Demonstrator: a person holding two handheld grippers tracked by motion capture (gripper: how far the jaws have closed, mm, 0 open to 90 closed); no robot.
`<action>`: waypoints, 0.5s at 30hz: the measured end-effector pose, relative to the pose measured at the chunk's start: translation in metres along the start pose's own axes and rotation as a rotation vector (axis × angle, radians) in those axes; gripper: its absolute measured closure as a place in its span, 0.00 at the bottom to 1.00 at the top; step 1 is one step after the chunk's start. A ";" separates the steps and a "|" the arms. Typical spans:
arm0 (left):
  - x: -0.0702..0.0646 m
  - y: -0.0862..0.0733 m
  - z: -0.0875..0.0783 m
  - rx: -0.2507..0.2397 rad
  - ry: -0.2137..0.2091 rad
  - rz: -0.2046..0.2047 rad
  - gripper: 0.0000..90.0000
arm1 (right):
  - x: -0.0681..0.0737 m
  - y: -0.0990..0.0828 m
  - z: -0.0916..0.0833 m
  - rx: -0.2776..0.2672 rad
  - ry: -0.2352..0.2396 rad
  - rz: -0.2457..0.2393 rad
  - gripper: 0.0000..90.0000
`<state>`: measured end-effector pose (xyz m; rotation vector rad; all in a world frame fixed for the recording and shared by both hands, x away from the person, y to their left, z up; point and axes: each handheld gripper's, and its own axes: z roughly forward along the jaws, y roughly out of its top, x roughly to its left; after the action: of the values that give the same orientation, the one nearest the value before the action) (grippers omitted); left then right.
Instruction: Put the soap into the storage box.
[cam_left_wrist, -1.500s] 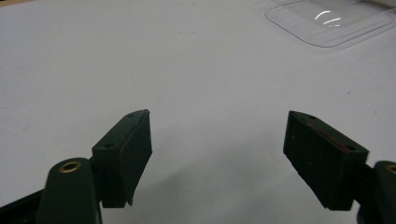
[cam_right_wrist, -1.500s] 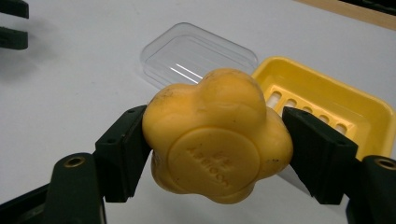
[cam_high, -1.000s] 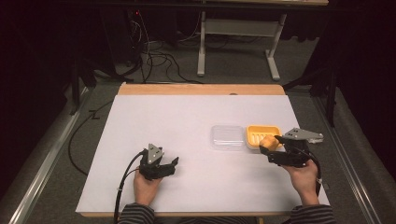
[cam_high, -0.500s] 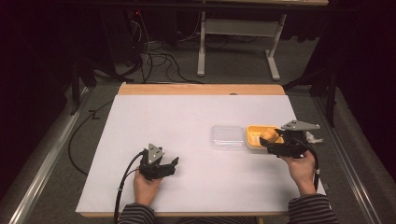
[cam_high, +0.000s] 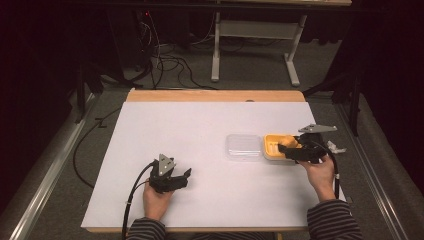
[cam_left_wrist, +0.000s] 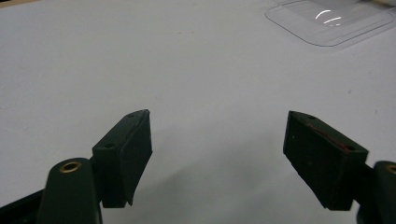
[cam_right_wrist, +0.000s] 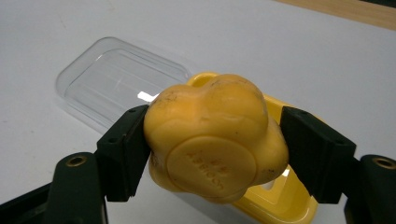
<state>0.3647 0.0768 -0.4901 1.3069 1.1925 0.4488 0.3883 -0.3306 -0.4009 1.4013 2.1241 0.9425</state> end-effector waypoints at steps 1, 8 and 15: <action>0.000 0.000 0.000 -0.001 0.001 -0.001 0.27 | -0.001 0.000 0.003 0.007 -0.001 0.006 0.31; 0.000 0.000 0.000 0.001 0.000 -0.001 0.27 | -0.007 0.001 0.016 0.045 -0.013 0.031 0.31; 0.000 0.000 0.000 0.004 0.000 0.000 0.27 | -0.009 0.001 0.024 0.068 -0.018 0.032 0.31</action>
<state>0.3649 0.0769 -0.4901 1.3102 1.1936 0.4472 0.4086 -0.3315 -0.4167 1.4749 2.1447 0.8743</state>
